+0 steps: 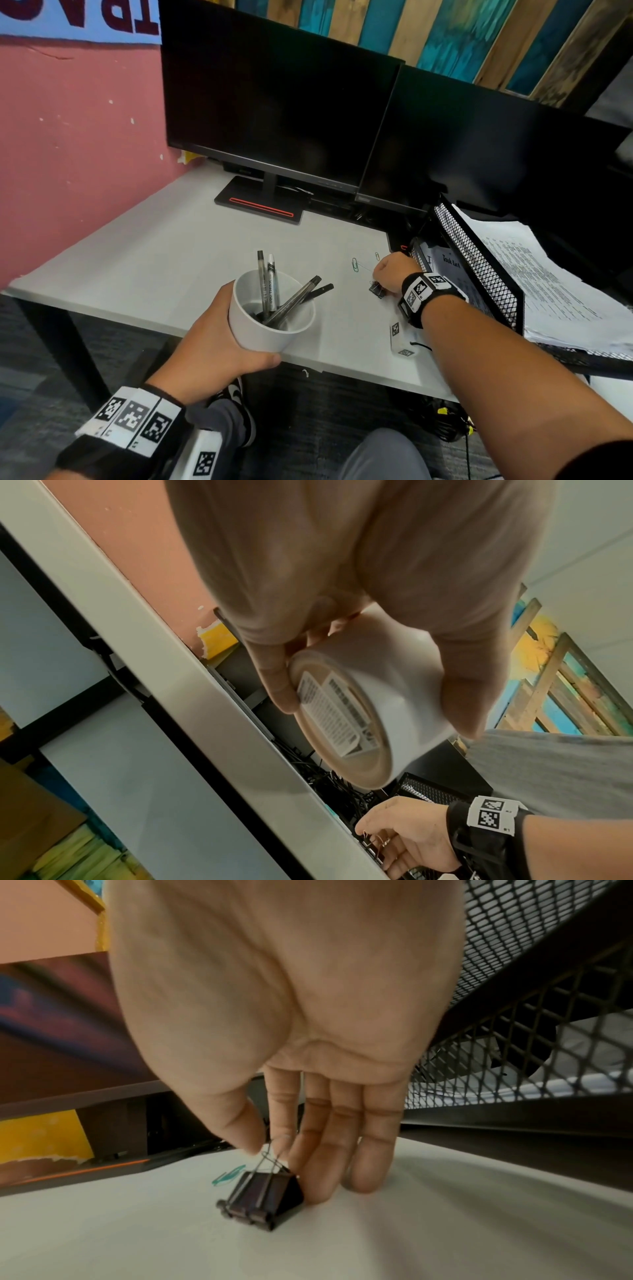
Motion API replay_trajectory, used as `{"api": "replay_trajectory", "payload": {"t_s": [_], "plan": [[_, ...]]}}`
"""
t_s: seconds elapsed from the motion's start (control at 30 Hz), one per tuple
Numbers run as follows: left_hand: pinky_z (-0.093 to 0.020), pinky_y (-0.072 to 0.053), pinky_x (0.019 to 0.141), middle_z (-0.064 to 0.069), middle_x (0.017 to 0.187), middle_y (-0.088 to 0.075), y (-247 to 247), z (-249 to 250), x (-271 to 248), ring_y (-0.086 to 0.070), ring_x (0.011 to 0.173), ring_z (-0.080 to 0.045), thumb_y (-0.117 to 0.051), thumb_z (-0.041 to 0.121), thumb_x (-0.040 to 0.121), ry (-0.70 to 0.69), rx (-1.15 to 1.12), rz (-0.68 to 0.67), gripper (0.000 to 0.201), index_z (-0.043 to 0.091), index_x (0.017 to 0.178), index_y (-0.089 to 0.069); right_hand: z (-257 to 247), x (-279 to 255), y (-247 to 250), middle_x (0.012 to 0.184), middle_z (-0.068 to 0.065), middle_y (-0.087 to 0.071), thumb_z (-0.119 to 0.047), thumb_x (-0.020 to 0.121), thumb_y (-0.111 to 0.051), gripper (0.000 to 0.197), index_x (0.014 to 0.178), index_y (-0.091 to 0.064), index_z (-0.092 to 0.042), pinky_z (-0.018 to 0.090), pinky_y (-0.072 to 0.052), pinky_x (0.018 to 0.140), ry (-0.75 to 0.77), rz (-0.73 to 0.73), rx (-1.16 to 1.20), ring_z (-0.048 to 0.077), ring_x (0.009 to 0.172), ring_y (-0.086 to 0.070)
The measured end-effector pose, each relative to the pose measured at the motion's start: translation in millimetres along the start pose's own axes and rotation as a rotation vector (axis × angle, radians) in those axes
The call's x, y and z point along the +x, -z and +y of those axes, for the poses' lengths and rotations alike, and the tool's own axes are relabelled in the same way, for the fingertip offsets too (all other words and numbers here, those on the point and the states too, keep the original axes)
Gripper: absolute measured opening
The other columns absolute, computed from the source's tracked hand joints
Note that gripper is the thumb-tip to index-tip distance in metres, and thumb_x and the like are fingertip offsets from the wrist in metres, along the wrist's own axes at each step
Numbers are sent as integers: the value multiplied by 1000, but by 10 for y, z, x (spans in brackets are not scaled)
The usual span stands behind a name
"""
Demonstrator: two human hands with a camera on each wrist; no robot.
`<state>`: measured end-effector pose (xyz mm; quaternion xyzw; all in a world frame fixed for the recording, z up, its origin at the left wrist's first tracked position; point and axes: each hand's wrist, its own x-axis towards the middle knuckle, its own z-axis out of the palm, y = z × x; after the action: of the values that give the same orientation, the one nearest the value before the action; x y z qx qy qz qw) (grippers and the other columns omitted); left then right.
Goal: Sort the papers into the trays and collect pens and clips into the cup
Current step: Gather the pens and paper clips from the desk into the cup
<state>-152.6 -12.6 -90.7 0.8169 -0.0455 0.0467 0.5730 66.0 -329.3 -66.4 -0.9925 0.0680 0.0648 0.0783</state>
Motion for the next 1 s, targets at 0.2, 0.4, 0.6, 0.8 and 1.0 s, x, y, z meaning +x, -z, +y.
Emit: {"api": "replay_trajectory", "payload": {"t_s": [0.2,0.4,0.6,0.8,1.0], "plan": [[-15,-48,84,34,121,-63,-8,-4,16,-64,110,10,-102,17,56,-3,-2,12,95,46,128,-48,62,18,-22,116,14,-76,-20,94,-62,30,116,-77,-8,34,-59,91,14,-10,-14,25,94,-68],[-26,-51,92,24,126,-67,-7,-6,26,-66,114,3,-102,22,55,-11,-17,14,97,43,134,-49,77,34,2,90,11,-76,-6,91,-57,24,86,-80,-8,32,-58,77,4,74,117,28,86,-71],[-20,-49,88,31,124,-64,-31,7,11,-64,112,8,-101,19,56,-6,-20,6,94,45,130,-49,-95,-146,197,79,-13,-71,-7,94,-68,22,82,-80,-20,27,-58,77,177,277,560,4,75,-67],[-23,-50,90,31,124,-64,-84,-10,35,-64,112,8,-100,31,50,-1,-34,-9,96,47,130,-48,-765,-904,747,87,1,-79,-12,95,-73,8,95,-81,-12,26,-59,68,541,35,715,6,69,-70],[-27,-50,95,25,129,-65,-120,22,63,-64,117,4,-99,33,51,-26,-55,-26,100,46,135,-47,-1018,-1424,867,92,-5,-82,-19,99,-71,12,96,-81,-25,24,-60,70,779,-133,546,7,79,-71]]}}
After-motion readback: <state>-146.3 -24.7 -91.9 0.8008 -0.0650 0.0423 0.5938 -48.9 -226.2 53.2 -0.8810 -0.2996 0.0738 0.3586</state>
